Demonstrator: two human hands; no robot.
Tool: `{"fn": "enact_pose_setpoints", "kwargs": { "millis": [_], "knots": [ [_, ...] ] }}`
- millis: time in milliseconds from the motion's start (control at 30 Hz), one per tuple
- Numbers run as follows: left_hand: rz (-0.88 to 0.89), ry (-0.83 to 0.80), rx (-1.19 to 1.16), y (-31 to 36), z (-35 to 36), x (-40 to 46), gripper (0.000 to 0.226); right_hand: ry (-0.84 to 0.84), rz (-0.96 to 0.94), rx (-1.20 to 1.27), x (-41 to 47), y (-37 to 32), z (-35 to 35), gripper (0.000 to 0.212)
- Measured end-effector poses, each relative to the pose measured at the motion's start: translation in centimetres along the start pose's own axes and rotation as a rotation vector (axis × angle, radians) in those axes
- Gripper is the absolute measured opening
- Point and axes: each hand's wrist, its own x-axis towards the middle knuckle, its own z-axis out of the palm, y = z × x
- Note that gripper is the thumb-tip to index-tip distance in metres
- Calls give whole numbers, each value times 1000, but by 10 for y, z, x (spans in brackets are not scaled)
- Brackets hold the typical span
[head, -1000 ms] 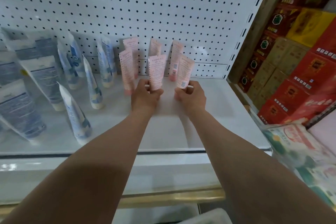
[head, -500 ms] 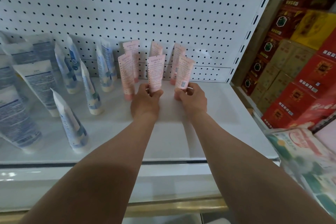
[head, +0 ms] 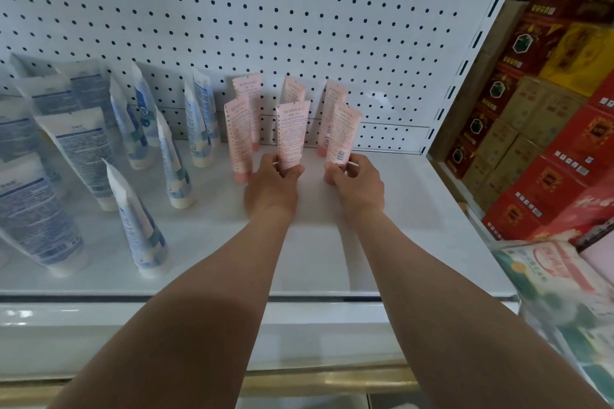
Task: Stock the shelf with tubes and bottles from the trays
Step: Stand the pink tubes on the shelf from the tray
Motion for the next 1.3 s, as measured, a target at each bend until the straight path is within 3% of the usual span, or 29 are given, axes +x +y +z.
{"fn": "enact_pose_setpoints", "kwargs": {
  "millis": [767,933,1000,1300],
  "knots": [
    [1,-15,65,2,-1,-1,43,28,-25,-57,-6,0,1,41],
    [-50,-71,-48,4,-5,-3,75,-32,-18,-8,-17,-2,-11,70],
    [-90,-73,-119,8,-10,-8,77,-53,10,29,-28,-2,-21,76],
    [-189,-57,-284,26,-30,-100,69,-42,131,206,-91,8,-91,65]
  ]
}}
